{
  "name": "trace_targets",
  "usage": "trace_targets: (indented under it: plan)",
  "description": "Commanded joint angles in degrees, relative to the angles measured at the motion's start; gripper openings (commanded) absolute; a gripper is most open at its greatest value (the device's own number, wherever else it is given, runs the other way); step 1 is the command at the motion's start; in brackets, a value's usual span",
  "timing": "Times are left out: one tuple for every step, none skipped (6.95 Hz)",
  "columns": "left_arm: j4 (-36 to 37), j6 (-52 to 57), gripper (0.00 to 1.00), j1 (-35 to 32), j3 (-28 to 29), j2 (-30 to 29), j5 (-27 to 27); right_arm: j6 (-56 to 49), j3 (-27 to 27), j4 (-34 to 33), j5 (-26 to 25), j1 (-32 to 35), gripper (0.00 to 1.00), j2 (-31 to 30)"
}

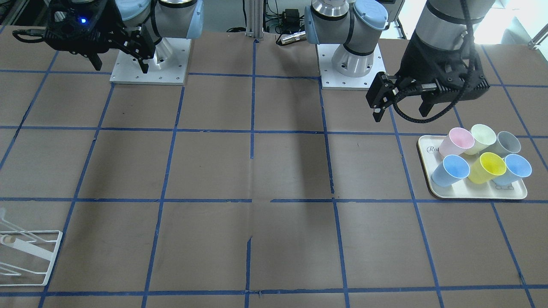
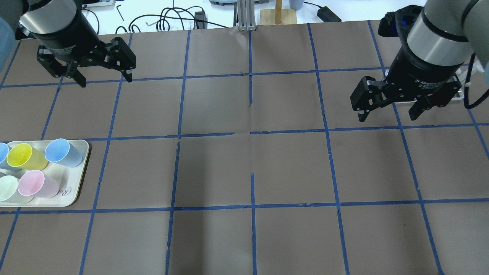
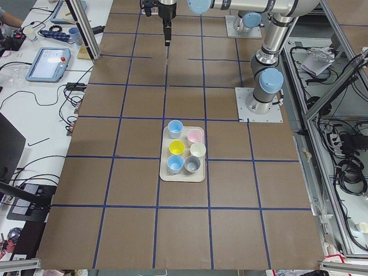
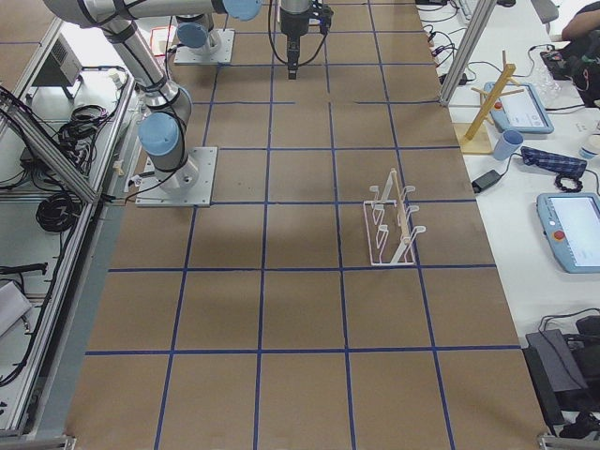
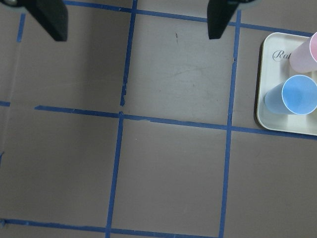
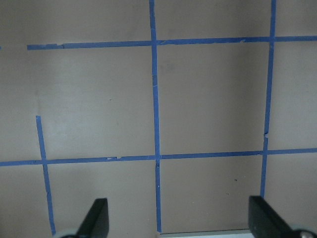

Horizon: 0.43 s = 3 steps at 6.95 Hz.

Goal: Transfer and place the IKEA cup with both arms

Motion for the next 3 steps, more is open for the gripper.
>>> trace_targets:
  plan:
    - [0.01,-0.06,1.00,-0.12,-2.09,1.19,-0.27,-0.07,-0.01,-0.32,0.42,0.00,1.00,0.02]
    - [-0.26,0.46,1.00,-0.03,-3.93,2.51,-0.35,-0.07,0.16,-0.49,0.34,0.00,1.00,0.02]
    - [-0.52,1.34,1.00,-0.21,-4.73,3.56,-0.52,-0.07,0.17,-0.50,0.34,0.00,1.00,0.02]
